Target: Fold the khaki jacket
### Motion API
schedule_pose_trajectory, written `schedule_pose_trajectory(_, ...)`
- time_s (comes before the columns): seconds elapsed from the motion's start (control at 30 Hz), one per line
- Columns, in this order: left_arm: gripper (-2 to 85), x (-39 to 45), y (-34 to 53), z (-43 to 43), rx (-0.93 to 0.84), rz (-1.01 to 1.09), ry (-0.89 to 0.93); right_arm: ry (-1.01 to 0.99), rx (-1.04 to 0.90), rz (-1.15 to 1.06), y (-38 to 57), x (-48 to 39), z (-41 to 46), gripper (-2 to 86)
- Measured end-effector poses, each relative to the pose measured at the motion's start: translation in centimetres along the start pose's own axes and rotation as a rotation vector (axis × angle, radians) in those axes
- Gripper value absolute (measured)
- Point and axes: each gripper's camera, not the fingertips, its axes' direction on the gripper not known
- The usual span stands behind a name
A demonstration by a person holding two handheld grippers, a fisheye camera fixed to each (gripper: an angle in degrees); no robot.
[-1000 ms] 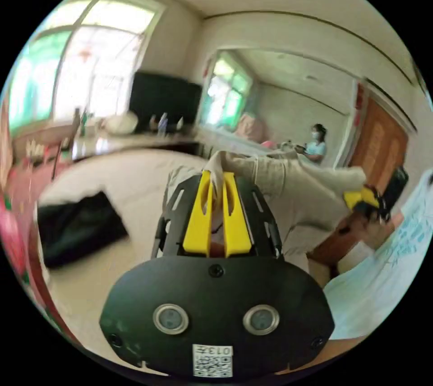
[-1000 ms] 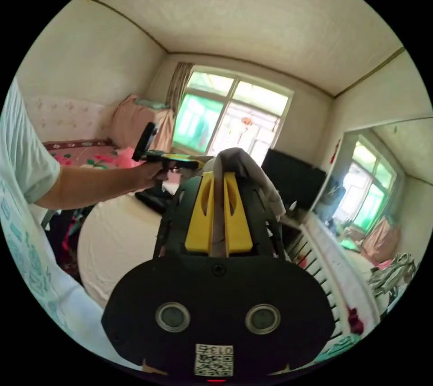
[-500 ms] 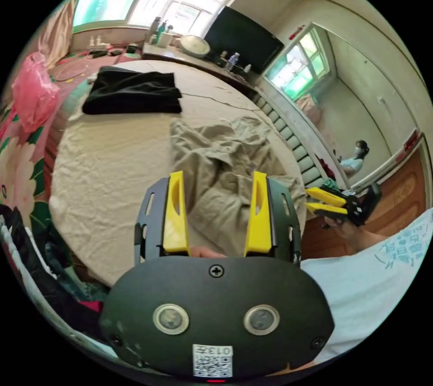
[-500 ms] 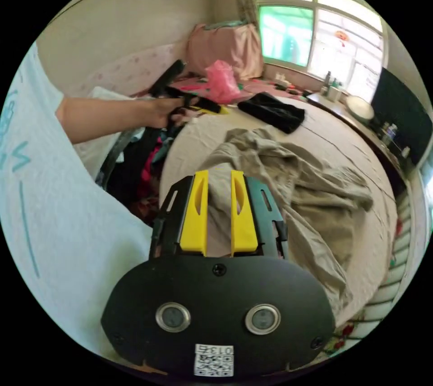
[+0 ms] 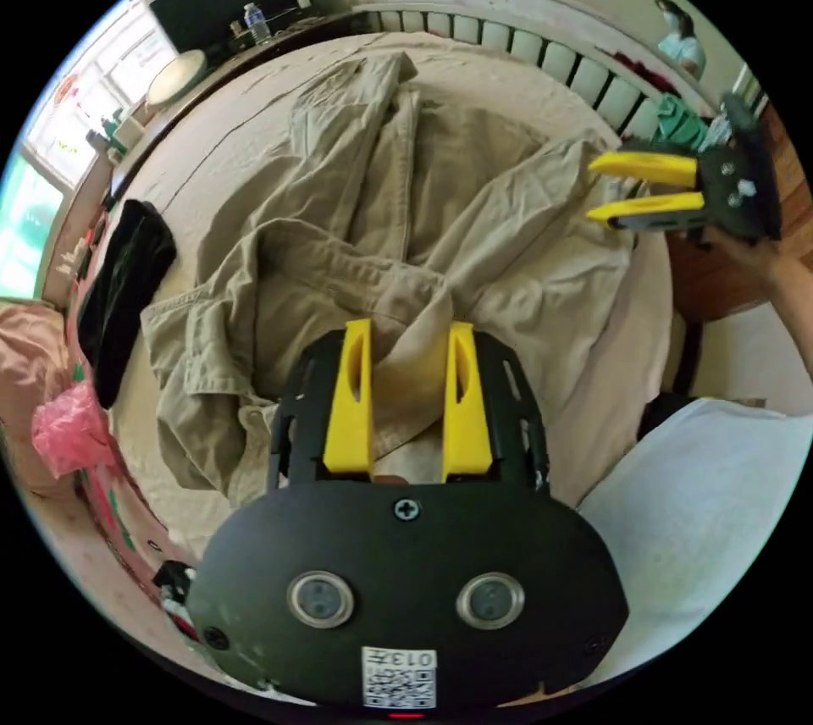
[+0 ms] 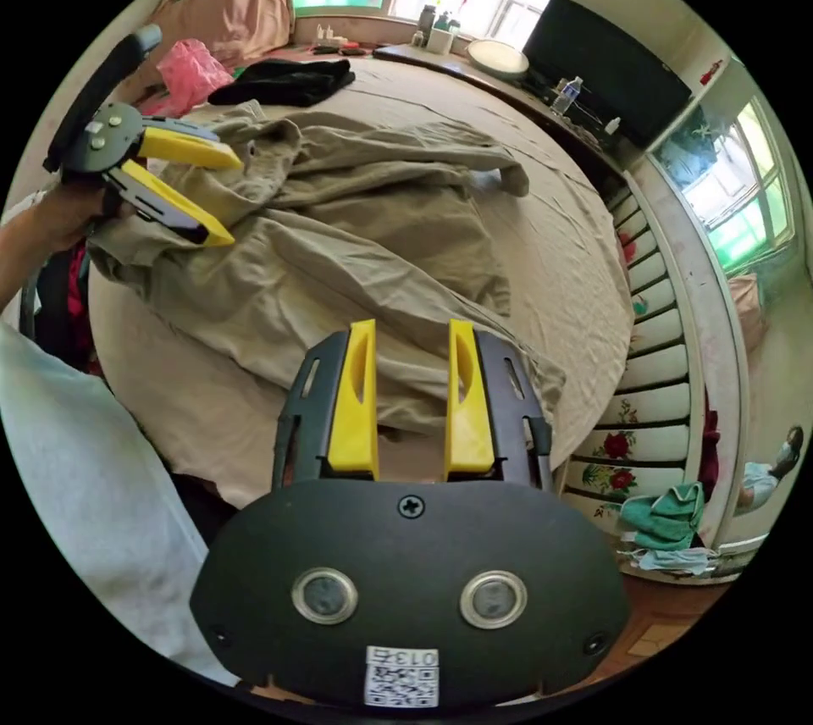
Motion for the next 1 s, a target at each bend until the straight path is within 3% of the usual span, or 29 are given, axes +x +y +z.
schedule_pose_trajectory(0.1, 6.4, -4.2, 1.2, -2.0, 0.067, -0.126, 0.145, -0.016, -0.113, -0.064, -0.9, 1.3, 3.1, 2.8)
schedule_pose_trajectory(0.2, 5.6, -9.8, 5.6, -7.8, 0.294, -0.274, 0.246, -0.039, -0.087, -0.065, -2.1, 2.9, 2.0, 1.2)
schedule_pose_trajectory(0.27, 5.5, -14.2, 12.0, -13.4, 0.523, -0.401, 0.265, -0.057, -0.044, -0.052, -2.7, 4.1, -0.4, 0.8)
schedule_pose_trajectory(0.37, 5.1, -18.1, 22.7, -18.1, 0.725, -0.635, 0.229, -0.162, 0.061, -0.052, -2.3, 6.5, -6.1, 0.5)
schedule_pose_trajectory(0.47, 4.9, -19.4, 32.8, -18.3, 0.679, -0.953, 0.155, -0.401, 0.086, -0.135, -1.0, 7.3, -9.5, 0.6)
schedule_pose_trajectory(0.63, 5.6, -17.4, 40.6, -13.8, 0.398, -1.33, 0.094, -0.561, -0.246, -0.311, 0.3, 4.9, -6.5, 3.6)
schedule_pose_trajectory(0.7, 6.9, -16.3, 42.9, -14.7, 0.561, -1.458, 0.079, -0.569, -0.13, -0.2, -1.3, 7.8, -7.7, 7.6)
schedule_pose_trajectory(0.73, 8.4, -16.0, 43.2, -15.8, 0.656, -1.482, 0.057, -0.573, -0.095, -0.144, -2.0, 9.0, -7.9, 8.3)
schedule_pose_trajectory(0.8, 9.5, -16.5, 41.2, -18.3, 0.624, -1.408, -0.098, -0.529, 0.034, 0.04, -5.3, 13.7, -8.2, 9.7)
schedule_pose_trajectory(0.87, 11.2, -18.6, 34.9, -19.9, 0.512, -1.092, -0.219, -0.421, 0.086, 0.057, -8.4, 15.6, -7.8, 10.6)
schedule_pose_trajectory(1.0, 13.6, -23.0, 25.1, -16.8, 0.417, -0.79, -0.137, -0.217, 0.141, 0.037, -16.5, 18.9, -5.1, 12.1)
